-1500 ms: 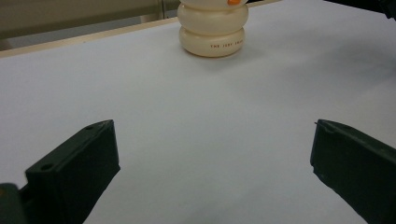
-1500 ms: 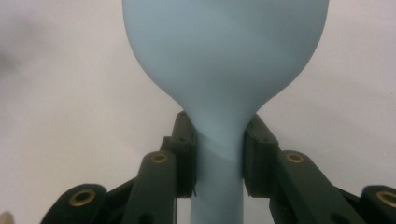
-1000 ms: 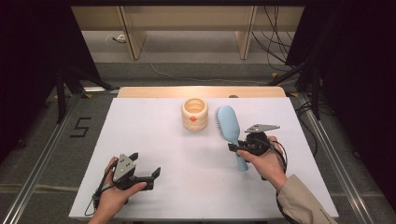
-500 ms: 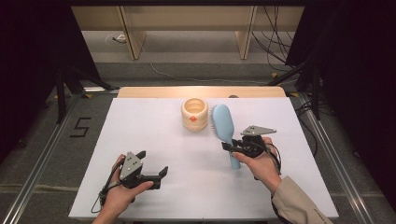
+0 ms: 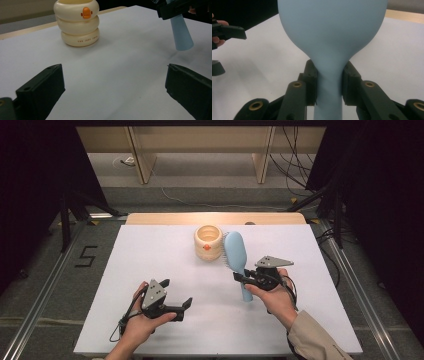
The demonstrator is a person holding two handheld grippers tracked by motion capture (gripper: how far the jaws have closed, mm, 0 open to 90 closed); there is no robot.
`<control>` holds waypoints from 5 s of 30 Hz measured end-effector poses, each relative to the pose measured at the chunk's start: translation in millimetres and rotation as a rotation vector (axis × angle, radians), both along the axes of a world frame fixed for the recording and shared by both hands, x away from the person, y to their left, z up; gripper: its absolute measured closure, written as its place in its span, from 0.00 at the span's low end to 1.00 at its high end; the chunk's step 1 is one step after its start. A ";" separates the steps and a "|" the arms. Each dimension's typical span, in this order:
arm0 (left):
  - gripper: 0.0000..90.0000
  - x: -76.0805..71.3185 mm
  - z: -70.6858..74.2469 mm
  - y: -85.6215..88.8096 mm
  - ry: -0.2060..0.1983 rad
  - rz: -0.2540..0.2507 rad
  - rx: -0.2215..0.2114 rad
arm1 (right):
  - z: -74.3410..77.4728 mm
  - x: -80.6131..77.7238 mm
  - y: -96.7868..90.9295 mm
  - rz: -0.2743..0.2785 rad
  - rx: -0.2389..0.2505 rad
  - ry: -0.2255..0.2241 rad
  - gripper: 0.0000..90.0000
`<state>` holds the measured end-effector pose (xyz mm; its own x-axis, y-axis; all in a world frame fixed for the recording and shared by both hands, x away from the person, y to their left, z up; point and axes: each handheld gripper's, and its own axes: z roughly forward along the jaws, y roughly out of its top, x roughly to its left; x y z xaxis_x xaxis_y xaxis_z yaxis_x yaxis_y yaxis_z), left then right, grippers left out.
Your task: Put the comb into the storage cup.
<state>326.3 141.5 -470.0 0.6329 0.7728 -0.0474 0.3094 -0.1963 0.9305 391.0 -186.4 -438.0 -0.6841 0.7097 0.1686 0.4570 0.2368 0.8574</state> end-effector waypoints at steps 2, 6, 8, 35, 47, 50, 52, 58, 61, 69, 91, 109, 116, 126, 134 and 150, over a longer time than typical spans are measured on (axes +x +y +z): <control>0.02 0.4 0.3 -1.2 0.000 -0.007 0.004 | 0.0 -0.3 1.2 0.005 0.003 0.001 0.78; 0.02 1.2 0.6 -7.8 -0.002 -0.023 0.005 | -0.6 -1.1 3.3 0.003 0.010 -0.004 0.78; 0.02 0.9 0.3 -10.1 0.000 -0.028 0.005 | -1.2 -1.2 3.9 0.006 0.010 -0.003 0.78; 0.04 4.0 0.2 -47.3 0.015 -0.121 0.002 | 0.6 -16.0 36.7 0.048 0.087 -0.036 0.78; 0.07 7.1 0.9 -64.1 0.026 -0.154 -0.011 | 2.5 -19.7 44.5 0.055 0.118 -0.035 0.78; 0.08 7.5 2.6 -67.9 0.025 -0.160 -0.018 | 4.9 -21.4 45.5 0.056 0.125 -0.045 0.78; 0.09 7.7 3.0 -70.0 0.027 -0.163 -0.026 | 5.5 -21.8 45.8 0.057 0.127 -0.045 0.78; 0.13 10.2 2.1 -76.4 0.038 -0.177 -0.039 | 7.2 -22.5 47.2 0.060 0.141 -0.050 0.78; 0.15 11.7 1.5 -78.0 0.046 -0.185 -0.052 | 7.0 -22.2 46.5 0.055 0.145 -0.049 0.78; 0.17 11.9 2.9 -79.0 0.049 -0.184 -0.064 | 7.7 -22.8 47.7 0.053 0.148 -0.051 0.78; 0.27 14.6 -3.7 -86.0 0.040 -0.200 -0.082 | 6.6 -24.8 51.0 0.047 0.168 -0.055 0.78; 0.48 20.0 -10.0 -89.5 0.075 -0.199 -0.155 | 3.0 -25.6 54.5 0.036 0.178 -0.059 0.78; 0.58 19.6 -12.6 -92.2 0.096 -0.195 -0.175 | 2.0 -25.0 53.5 0.030 0.170 -0.068 0.78; 0.71 18.2 -16.8 -91.9 0.136 -0.166 -0.214 | -0.9 -24.7 56.3 0.026 0.139 -0.082 0.78; 0.72 18.5 -16.7 -91.2 0.168 -0.161 -0.271 | 2.9 -24.5 59.5 0.025 0.111 -0.091 0.77; 0.72 19.5 -17.6 -90.6 0.213 -0.189 -0.342 | 6.4 -22.3 59.2 0.031 0.100 -0.069 0.74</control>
